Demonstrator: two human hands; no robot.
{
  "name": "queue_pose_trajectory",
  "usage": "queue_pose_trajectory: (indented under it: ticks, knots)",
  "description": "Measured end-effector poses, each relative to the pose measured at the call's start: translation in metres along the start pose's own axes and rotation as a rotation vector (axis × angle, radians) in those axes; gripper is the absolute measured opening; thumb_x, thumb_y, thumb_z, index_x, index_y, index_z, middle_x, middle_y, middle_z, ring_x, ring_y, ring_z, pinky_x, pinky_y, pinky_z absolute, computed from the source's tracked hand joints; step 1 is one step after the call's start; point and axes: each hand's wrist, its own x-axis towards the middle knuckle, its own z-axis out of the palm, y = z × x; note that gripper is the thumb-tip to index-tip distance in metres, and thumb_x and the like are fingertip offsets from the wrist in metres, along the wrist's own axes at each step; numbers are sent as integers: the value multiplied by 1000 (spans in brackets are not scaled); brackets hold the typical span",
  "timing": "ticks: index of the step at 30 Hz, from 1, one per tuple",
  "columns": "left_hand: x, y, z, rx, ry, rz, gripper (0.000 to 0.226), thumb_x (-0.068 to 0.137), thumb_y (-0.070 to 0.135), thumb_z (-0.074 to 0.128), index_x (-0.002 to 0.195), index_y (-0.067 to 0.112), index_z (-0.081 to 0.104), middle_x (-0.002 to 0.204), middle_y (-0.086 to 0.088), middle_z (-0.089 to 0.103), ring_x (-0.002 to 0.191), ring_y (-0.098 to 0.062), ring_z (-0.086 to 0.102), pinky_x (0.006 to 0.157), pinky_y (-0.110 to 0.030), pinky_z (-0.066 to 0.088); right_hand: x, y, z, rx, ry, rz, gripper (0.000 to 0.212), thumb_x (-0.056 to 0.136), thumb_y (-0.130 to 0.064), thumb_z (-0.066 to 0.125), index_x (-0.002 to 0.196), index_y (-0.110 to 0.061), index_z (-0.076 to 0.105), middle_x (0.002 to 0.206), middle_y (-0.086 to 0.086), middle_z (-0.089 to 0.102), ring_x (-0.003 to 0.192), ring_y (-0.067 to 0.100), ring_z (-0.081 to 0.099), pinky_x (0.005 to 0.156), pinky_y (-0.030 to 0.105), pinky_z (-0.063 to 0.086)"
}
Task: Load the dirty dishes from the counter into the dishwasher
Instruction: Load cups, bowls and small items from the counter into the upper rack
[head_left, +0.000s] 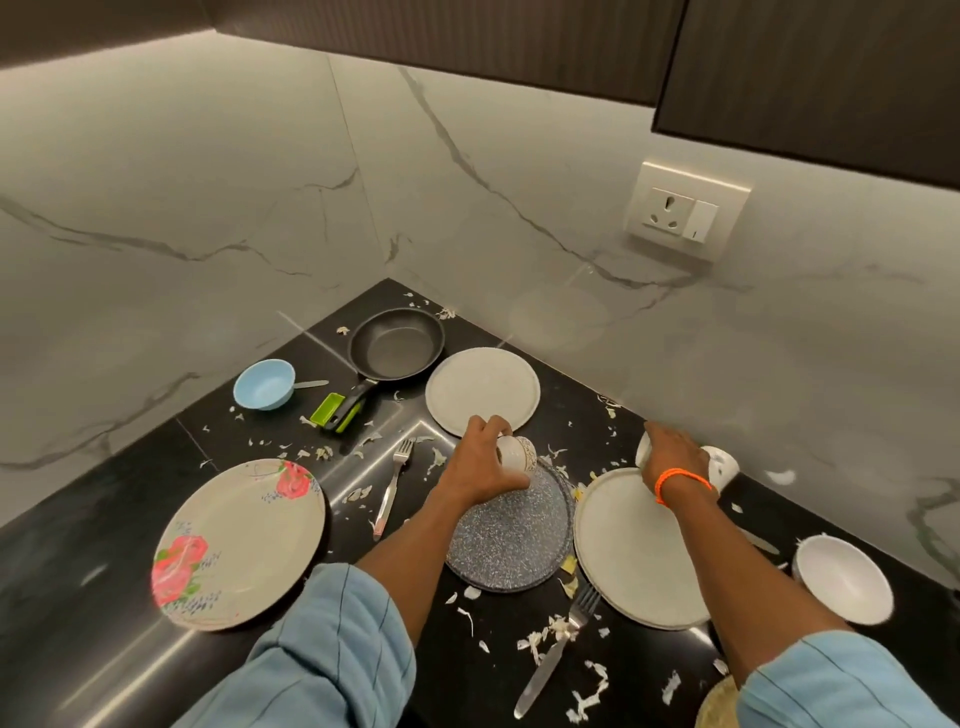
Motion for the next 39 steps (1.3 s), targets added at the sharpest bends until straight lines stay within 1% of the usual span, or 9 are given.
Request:
queue_pose_trajectory:
  ticks: [7,13,17,20,23,25,28,34,39]
  knots:
    - [-8,-6,-7,34,2,-5,74,61,44,88,122,31,47,119,4,41,104,-21,52,82,-31,49,-14,0,5,-101,114,-74,63,89,-22,71,144,-22,42,141,11,51,132,34,46,115,51,30]
    - [-19,15,-12,39,-30,49,75,62,41,88,124,30,48,119,2,44,103,-21,53,82,-33,53,-37,-12,-13,209,131,60,61,88,-23,73,136,-19,37,132,15,43,119,39,53,105,60,40]
    - [-26,32,-15,18,-45,117,71,62,40,87,122,29,51,113,0,48,100,-22,54,83,-31,50,-71,-13,-30,456,222,71,70,78,-25,82,133,-18,40,128,14,47,113,36,55,98,52,49]
    - [-34,42,-14,26,-79,188,71,63,41,87,123,28,52,114,0,49,101,-21,54,89,-31,51,-111,-12,-27,562,322,114,65,70,-31,85,123,-20,49,119,11,52,103,33,58,88,46,56]
    - [-46,49,-12,56,-134,289,69,65,44,86,125,28,55,117,-1,50,103,-20,54,91,-32,50,-151,-18,-15,627,371,164,60,71,-35,84,119,-19,52,118,10,55,100,30,59,85,38,54]
    - [-58,50,-13,76,-179,351,70,66,47,86,126,28,55,119,-1,49,105,-20,53,94,-33,49,-179,-21,-6,638,396,207,56,72,-39,83,116,-18,54,112,8,57,97,27,58,81,33,49]
    - [-78,45,-17,92,-212,414,73,65,48,86,128,28,56,118,0,49,106,-20,53,94,-34,49,-218,-25,6,613,411,250,49,69,-38,84,105,-17,57,104,8,60,95,27,57,80,35,50]
    - [-123,18,-28,116,-279,505,78,63,52,85,131,27,57,129,-3,50,116,-22,53,102,-38,47,-297,-44,21,567,436,338,55,69,-30,89,115,-16,64,111,9,63,100,23,58,88,38,55]
    - [-164,29,-21,153,-368,613,75,66,53,86,131,28,57,131,-4,51,117,-24,53,102,-39,48,-377,-45,33,547,485,433,49,68,-23,88,111,-19,65,107,5,64,98,23,60,87,37,54]
